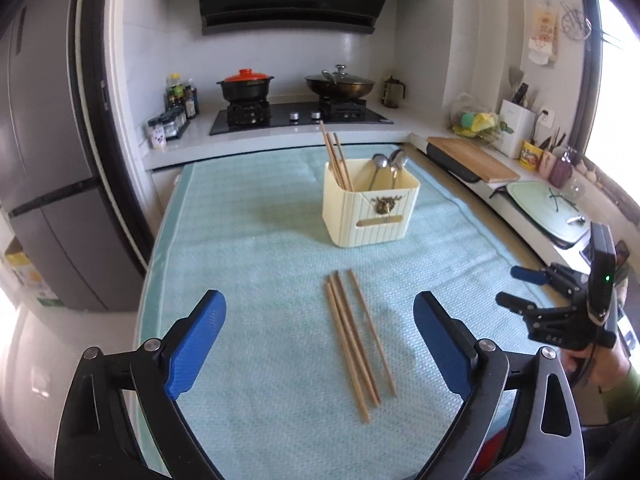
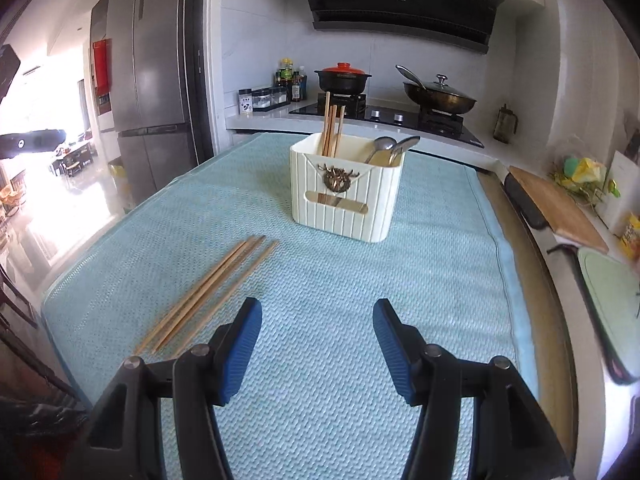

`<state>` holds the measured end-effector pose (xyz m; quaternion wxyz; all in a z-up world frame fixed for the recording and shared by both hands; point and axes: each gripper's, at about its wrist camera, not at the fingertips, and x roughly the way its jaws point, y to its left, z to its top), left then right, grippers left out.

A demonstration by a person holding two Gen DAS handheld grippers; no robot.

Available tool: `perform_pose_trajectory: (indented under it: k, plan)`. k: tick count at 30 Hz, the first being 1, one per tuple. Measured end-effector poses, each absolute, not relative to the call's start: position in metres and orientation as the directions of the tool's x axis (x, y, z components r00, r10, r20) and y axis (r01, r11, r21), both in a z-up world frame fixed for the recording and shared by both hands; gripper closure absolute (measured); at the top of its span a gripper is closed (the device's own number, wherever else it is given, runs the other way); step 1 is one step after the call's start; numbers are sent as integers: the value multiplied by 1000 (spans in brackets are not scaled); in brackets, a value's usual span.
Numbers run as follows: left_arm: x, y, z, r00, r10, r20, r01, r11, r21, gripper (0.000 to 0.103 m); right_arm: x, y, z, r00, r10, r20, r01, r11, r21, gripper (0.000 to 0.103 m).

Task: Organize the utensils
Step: 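Open both tools and withdraw them from the holder, then move both open tools over the remaining chopsticks on the mat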

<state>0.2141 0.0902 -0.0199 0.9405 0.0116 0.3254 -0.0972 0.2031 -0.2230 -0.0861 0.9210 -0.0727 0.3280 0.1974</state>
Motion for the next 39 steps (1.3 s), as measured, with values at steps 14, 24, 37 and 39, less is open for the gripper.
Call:
perform_pose_trajectory:
  k: [14, 24, 37, 39]
  plan:
    - [212, 73, -83, 751, -195, -631, 125, 980, -154, 7, 164, -207, -100, 745, 284, -603, -385, 922, -41, 42]
    - [215, 90, -101, 739, -177, -650, 62, 979, -195, 7, 164, -195, -112, 719, 300, -627, -394, 919, -13, 42]
    - [221, 101, -116, 713, -169, -681, 32, 977, -209, 7, 163, -185, -119, 698, 313, -644, -417, 909, -10, 42]
    - [222, 102, -119, 710, -168, -684, 27, 977, -212, 7, 163, -184, -119, 694, 316, -647, -419, 908, -7, 42]
